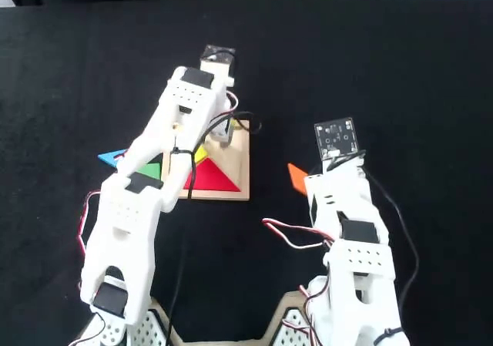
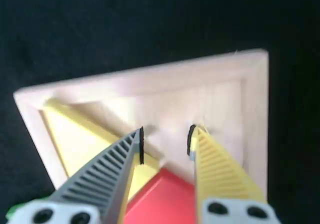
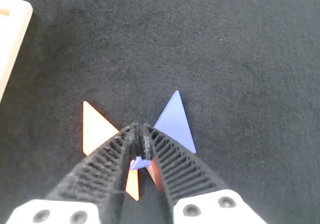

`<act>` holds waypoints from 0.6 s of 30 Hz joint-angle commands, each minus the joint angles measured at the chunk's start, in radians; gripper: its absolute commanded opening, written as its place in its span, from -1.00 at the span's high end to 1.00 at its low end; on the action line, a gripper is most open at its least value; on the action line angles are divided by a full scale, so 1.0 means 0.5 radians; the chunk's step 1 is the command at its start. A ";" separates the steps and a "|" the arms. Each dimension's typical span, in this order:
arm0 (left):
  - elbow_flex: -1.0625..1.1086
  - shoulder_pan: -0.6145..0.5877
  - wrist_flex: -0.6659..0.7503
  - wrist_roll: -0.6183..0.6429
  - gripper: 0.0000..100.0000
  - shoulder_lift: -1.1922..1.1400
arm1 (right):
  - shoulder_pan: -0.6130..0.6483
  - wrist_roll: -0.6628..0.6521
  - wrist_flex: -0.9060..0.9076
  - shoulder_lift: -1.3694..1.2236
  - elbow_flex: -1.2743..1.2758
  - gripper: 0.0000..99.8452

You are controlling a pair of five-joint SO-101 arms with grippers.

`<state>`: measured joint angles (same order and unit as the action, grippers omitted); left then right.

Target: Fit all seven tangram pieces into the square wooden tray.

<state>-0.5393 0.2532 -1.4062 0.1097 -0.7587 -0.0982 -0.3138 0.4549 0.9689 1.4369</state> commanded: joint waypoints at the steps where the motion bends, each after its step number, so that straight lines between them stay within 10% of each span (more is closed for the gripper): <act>1: -0.038 -0.054 -0.135 -0.095 0.67 0.043 | 0.037 0.012 -0.037 -0.072 -0.029 0.98; 18: -0.060 -0.060 -0.114 -0.095 0.66 0.245 | 0.037 0.012 -0.040 -0.075 -0.020 0.98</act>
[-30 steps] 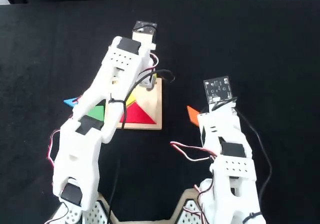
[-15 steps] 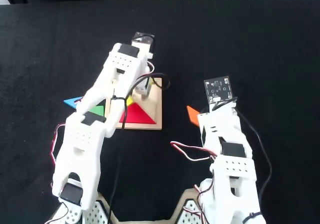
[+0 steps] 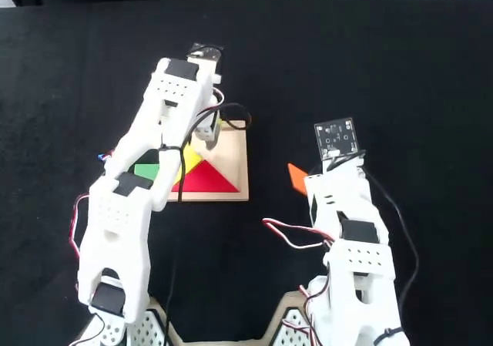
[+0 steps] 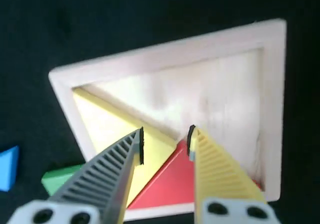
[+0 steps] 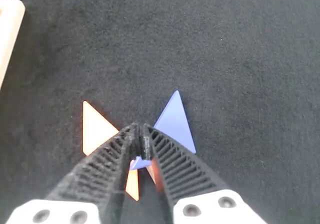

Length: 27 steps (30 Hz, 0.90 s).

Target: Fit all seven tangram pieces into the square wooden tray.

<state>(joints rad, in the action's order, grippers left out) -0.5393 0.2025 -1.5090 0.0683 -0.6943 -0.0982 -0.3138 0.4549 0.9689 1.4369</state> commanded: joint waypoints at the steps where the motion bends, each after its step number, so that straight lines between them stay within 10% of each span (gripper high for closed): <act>1: -0.038 0.044 0.132 -0.012 0.66 0.110 | 0.037 0.012 -0.043 -0.069 -0.017 0.98; 27: -0.397 -0.051 -0.460 -0.138 0.66 0.328 | 0.037 0.009 -0.043 -0.066 -0.014 0.98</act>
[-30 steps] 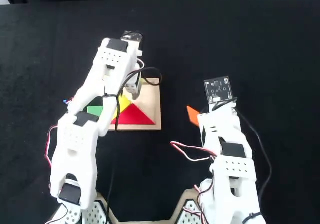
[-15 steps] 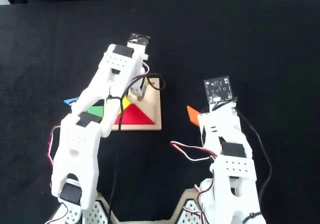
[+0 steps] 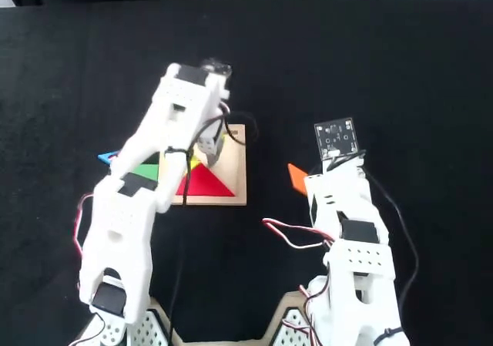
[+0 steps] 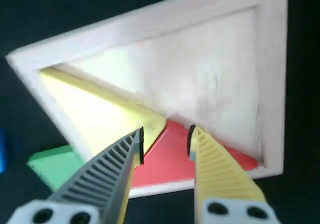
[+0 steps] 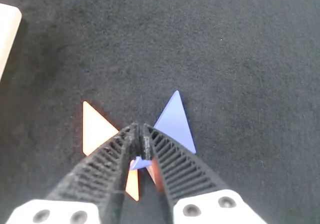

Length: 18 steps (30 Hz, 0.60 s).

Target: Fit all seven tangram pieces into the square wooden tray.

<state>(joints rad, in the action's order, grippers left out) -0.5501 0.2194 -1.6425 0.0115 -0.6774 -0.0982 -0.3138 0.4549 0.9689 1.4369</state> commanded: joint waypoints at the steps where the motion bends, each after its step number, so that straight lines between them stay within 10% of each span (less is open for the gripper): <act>1: -0.486 -0.115 -0.245 -0.012 0.66 0.393 | 0.034 0.009 -0.043 -0.066 -0.014 0.98; 10: -0.011 -0.895 -0.236 -0.031 0.67 1.218 | 0.037 0.009 -0.043 -0.066 -0.014 0.98; 18: 0.658 -1.413 -0.230 -0.687 0.67 1.629 | 0.015 0.018 -0.046 -0.063 -0.011 0.98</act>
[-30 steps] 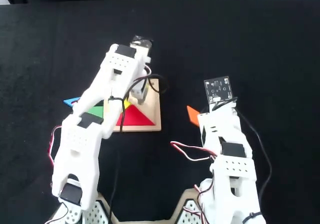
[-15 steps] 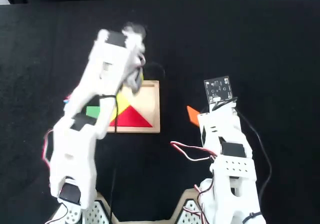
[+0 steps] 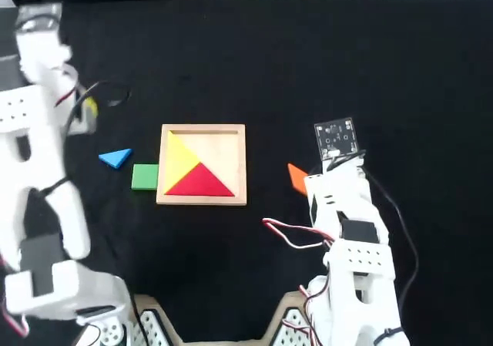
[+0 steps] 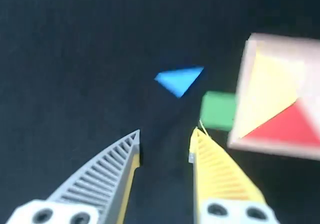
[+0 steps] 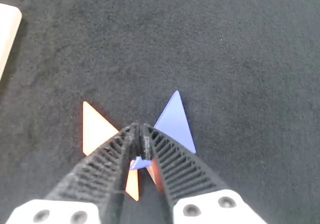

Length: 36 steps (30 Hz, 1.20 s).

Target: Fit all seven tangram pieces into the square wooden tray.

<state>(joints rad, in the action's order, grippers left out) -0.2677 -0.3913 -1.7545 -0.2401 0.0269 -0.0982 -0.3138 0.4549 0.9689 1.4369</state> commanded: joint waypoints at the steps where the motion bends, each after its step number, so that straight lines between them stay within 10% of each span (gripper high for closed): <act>1: 0.121 -0.265 -0.006 -0.221 0.67 0.285 | -0.012 0.025 -0.046 -0.063 -0.014 0.98; 7: 0.523 -0.572 0.150 -0.347 0.67 0.592 | -0.114 0.028 -0.068 -0.063 -0.026 0.98; 19: 2.303 -0.575 1.801 0.089 0.67 0.730 | -0.101 0.009 0.893 -0.078 -0.726 0.75; 26: 2.536 -0.612 1.841 0.089 0.67 0.758 | 0.473 -0.365 1.129 -0.087 -0.944 0.78; 36: 2.555 -0.557 1.629 0.101 0.67 0.761 | 0.436 -0.381 1.065 -1.030 -1.312 0.82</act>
<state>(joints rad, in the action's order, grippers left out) 1.0165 -0.6859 -0.9337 -0.2002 0.3813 0.1197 -0.4933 1.0104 0.6038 0.8846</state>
